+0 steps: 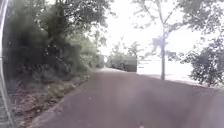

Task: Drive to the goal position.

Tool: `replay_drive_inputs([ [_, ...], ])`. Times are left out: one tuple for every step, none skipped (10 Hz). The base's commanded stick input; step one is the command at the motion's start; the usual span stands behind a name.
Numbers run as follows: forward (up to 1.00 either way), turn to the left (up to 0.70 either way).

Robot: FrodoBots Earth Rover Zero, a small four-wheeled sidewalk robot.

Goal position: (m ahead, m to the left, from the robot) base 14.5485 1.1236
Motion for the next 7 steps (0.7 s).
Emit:
replay_drive_inputs([
  [0.70, 0.01],
  [0.70, 0.01],
  [0.70, 0.01],
  [0.70, 0.01],
  [0.70, 0.01],
  [0.70, 0.01],
  [0.70, 0.01],
])
